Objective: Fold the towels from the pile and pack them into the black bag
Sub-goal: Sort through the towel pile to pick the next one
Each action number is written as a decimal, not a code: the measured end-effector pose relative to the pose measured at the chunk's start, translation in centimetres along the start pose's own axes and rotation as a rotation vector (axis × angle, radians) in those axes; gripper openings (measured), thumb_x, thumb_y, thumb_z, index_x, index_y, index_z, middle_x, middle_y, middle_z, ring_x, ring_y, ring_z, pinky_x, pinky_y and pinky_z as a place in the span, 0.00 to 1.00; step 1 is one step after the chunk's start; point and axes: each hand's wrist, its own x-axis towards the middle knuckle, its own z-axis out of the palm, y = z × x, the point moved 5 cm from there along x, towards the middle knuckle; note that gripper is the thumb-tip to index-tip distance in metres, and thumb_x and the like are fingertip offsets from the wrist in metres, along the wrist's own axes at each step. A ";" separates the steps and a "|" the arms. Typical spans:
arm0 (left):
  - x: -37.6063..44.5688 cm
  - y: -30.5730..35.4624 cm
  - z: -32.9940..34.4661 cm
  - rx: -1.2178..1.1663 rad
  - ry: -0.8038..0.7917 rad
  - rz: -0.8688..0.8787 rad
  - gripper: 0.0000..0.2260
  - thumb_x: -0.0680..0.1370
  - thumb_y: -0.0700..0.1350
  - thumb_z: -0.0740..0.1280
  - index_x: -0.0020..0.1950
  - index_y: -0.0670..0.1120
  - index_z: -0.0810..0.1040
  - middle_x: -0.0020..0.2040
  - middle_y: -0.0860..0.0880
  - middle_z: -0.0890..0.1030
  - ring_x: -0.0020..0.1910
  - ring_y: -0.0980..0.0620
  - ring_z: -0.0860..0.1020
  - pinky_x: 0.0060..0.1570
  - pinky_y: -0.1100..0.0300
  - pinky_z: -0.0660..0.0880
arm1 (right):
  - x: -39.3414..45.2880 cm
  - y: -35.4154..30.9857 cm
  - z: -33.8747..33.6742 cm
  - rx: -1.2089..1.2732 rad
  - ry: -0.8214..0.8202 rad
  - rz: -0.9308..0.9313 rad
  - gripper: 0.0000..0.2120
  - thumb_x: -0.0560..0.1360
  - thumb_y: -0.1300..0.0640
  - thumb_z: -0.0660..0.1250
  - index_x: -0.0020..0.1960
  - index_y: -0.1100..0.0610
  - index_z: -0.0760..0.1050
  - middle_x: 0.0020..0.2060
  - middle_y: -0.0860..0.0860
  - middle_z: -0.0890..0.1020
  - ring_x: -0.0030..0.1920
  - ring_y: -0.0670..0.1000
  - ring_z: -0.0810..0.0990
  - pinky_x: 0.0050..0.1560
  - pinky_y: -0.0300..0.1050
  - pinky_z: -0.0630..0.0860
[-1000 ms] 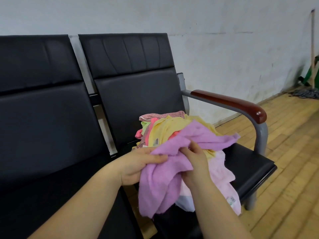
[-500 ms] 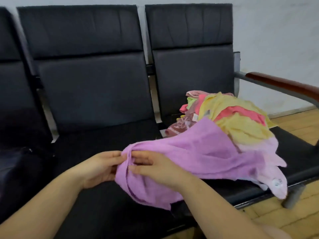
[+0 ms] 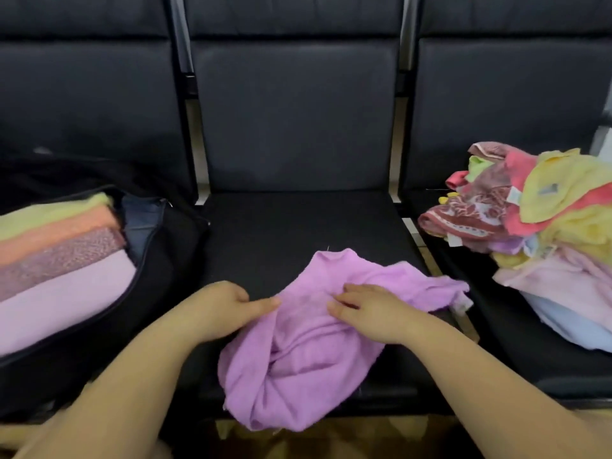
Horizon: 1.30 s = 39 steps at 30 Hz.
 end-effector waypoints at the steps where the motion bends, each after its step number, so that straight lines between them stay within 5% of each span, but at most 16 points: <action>1: 0.0 0.8 0.0 0.022 0.082 0.078 0.23 0.67 0.70 0.67 0.33 0.49 0.75 0.34 0.55 0.77 0.33 0.56 0.75 0.39 0.60 0.73 | 0.0 -0.5 0.1 0.065 -0.012 -0.042 0.24 0.79 0.38 0.52 0.69 0.47 0.71 0.72 0.48 0.68 0.73 0.52 0.64 0.73 0.51 0.57; 5: -0.2 3.7 2.2 -0.026 -0.050 0.357 0.17 0.76 0.58 0.66 0.64 0.58 0.73 0.60 0.59 0.72 0.56 0.60 0.73 0.59 0.64 0.70 | -0.7 -2.0 0.5 0.242 -0.118 -0.113 0.17 0.80 0.43 0.57 0.62 0.47 0.78 0.61 0.42 0.78 0.61 0.44 0.75 0.67 0.42 0.67; 8: 0.4 3.2 4.1 0.197 -0.184 0.273 0.24 0.79 0.58 0.60 0.74 0.55 0.65 0.71 0.54 0.65 0.67 0.53 0.69 0.67 0.58 0.66 | -1.0 -2.0 -0.4 0.145 -0.001 -0.122 0.14 0.80 0.49 0.61 0.64 0.47 0.76 0.61 0.42 0.78 0.60 0.43 0.76 0.62 0.36 0.69; 11: 0.7 2.6 4.2 0.292 -0.159 0.182 0.25 0.80 0.56 0.58 0.76 0.53 0.59 0.72 0.50 0.66 0.68 0.49 0.69 0.65 0.54 0.68 | -0.9 -0.9 -1.3 -0.041 0.109 0.011 0.24 0.77 0.49 0.66 0.71 0.48 0.66 0.63 0.48 0.72 0.59 0.49 0.76 0.60 0.43 0.72; 13: 0.7 2.4 4.1 0.283 -0.152 0.126 0.25 0.80 0.54 0.60 0.76 0.53 0.59 0.69 0.48 0.70 0.65 0.48 0.72 0.61 0.55 0.71 | -0.4 0.4 -1.1 -0.126 0.053 0.113 0.26 0.73 0.46 0.69 0.69 0.49 0.66 0.59 0.49 0.73 0.57 0.51 0.76 0.56 0.45 0.74; 18: 0.7 2.3 3.8 0.305 -0.157 0.066 0.14 0.78 0.53 0.64 0.61 0.50 0.71 0.52 0.51 0.74 0.51 0.52 0.75 0.44 0.59 0.71 | 0.0 0.3 -0.3 -0.088 0.021 0.030 0.10 0.72 0.46 0.71 0.46 0.52 0.76 0.38 0.44 0.75 0.40 0.45 0.75 0.39 0.40 0.71; 22: 0.8 2.8 3.2 0.383 -0.098 0.207 0.07 0.78 0.54 0.63 0.53 0.53 0.73 0.52 0.52 0.69 0.54 0.52 0.70 0.53 0.58 0.69 | -1.0 -0.6 -0.5 0.045 0.091 -0.095 0.08 0.77 0.49 0.64 0.45 0.52 0.73 0.35 0.47 0.77 0.36 0.47 0.75 0.37 0.41 0.71; 24: 0.8 3.0 2.5 0.236 -0.052 0.262 0.05 0.79 0.53 0.64 0.47 0.54 0.70 0.49 0.53 0.71 0.53 0.52 0.71 0.55 0.57 0.70 | -1.8 -0.9 -1.4 0.243 0.127 -0.109 0.09 0.79 0.49 0.62 0.46 0.54 0.73 0.32 0.48 0.76 0.32 0.46 0.72 0.34 0.40 0.68; 27: 0.5 2.7 0.4 -0.178 0.036 0.277 0.08 0.78 0.49 0.66 0.41 0.52 0.70 0.37 0.53 0.75 0.37 0.54 0.74 0.41 0.58 0.71 | -3.2 -0.6 -2.1 0.453 0.067 -0.089 0.09 0.77 0.48 0.64 0.46 0.54 0.75 0.33 0.51 0.78 0.33 0.48 0.73 0.38 0.45 0.69; 31: -0.8 2.1 -2.6 -0.253 0.239 0.293 0.07 0.76 0.47 0.69 0.39 0.52 0.73 0.35 0.55 0.75 0.33 0.59 0.71 0.34 0.68 0.67 | -5.4 0.0 -1.7 0.629 -0.163 -0.078 0.06 0.77 0.53 0.67 0.49 0.55 0.77 0.40 0.52 0.84 0.41 0.51 0.82 0.47 0.48 0.77; 39: -4.5 0.2 -4.8 -0.217 0.395 0.269 0.06 0.74 0.47 0.71 0.39 0.50 0.76 0.31 0.56 0.76 0.31 0.60 0.71 0.33 0.67 0.67 | -7.5 3.6 -2.4 -0.057 -0.003 0.053 0.09 0.77 0.57 0.63 0.38 0.55 0.74 0.34 0.50 0.77 0.34 0.47 0.74 0.35 0.40 0.69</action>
